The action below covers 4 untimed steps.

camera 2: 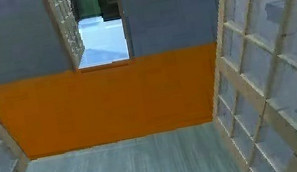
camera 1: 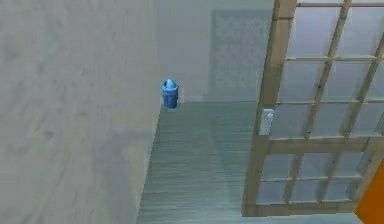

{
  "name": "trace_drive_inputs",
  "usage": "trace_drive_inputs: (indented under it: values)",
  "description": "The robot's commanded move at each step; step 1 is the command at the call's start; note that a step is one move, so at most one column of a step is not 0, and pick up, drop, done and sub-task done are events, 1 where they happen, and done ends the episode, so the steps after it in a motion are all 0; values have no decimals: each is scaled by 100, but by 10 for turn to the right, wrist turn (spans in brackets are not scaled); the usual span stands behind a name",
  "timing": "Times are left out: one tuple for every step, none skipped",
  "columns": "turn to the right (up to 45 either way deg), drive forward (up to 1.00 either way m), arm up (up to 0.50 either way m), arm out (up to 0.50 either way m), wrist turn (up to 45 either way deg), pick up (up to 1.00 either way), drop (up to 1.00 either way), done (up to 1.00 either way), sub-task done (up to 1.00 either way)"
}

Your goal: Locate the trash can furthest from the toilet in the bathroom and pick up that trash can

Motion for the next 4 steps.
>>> trace_drive_inputs:
  values:
    - [0,100,0,0,0,0,0,0,0]
    - [0,100,0,0,0,0,0,0,0]
    - [60,0,0,0,0,0,0,0,0]
    - [0,35,0,0,0,0,0,0,0]
